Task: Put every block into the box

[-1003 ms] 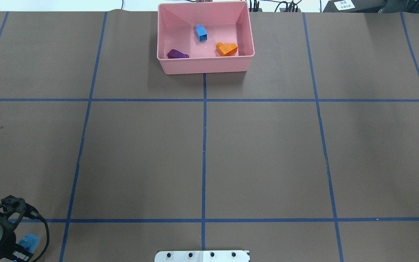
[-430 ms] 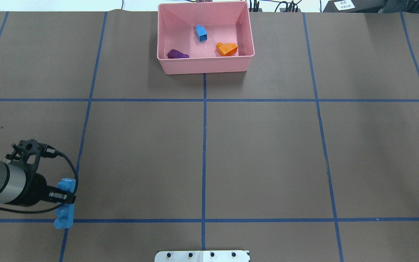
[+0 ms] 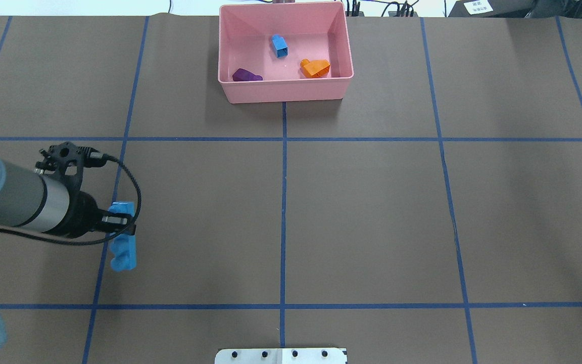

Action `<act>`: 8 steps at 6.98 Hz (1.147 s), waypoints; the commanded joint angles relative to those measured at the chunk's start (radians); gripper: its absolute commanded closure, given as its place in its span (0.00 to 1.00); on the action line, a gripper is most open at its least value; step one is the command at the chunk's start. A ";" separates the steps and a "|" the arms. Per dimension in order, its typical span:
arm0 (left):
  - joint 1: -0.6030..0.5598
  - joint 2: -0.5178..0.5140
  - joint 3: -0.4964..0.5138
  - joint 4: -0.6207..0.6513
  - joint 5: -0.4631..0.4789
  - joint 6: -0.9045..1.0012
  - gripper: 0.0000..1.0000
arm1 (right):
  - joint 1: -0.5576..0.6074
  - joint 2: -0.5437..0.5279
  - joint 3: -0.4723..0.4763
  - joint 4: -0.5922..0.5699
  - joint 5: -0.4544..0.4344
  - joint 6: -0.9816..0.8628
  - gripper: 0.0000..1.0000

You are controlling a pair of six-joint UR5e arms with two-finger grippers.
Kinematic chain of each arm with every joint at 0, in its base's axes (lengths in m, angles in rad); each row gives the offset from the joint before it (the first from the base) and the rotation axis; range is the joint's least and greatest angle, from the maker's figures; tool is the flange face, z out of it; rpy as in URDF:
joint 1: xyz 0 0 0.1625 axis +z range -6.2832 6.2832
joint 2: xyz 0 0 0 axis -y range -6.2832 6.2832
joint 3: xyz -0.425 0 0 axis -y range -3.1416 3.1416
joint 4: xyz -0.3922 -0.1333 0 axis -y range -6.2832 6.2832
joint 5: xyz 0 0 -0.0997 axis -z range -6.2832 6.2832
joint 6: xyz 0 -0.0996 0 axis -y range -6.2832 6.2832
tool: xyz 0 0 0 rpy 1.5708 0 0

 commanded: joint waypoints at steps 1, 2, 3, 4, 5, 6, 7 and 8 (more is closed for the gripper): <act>-0.086 -0.255 0.180 0.080 -0.003 -0.088 1.00 | 0.061 -0.043 -0.008 0.000 0.002 -0.129 0.01; -0.132 -0.417 0.353 0.082 -0.020 -0.134 1.00 | 0.090 -0.066 -0.009 0.000 0.000 -0.160 0.01; -0.172 -0.567 0.548 0.080 -0.041 -0.159 1.00 | 0.104 -0.094 -0.018 0.000 0.003 -0.198 0.01; -0.194 -0.695 0.745 0.059 -0.043 -0.173 1.00 | 0.115 -0.111 -0.018 0.000 0.009 -0.206 0.01; -0.220 -0.786 0.930 -0.031 -0.043 -0.191 1.00 | 0.124 -0.125 -0.026 0.005 0.010 -0.223 0.01; -0.250 -0.882 1.129 -0.141 -0.083 -0.225 1.00 | 0.134 -0.133 -0.035 0.006 0.010 -0.229 0.01; -0.258 -0.976 1.318 -0.250 -0.085 -0.263 1.00 | 0.142 -0.158 -0.034 0.008 0.010 -0.246 0.01; -0.261 -1.000 1.374 -0.295 -0.085 -0.285 1.00 | 0.156 -0.188 -0.035 0.006 0.010 -0.285 0.01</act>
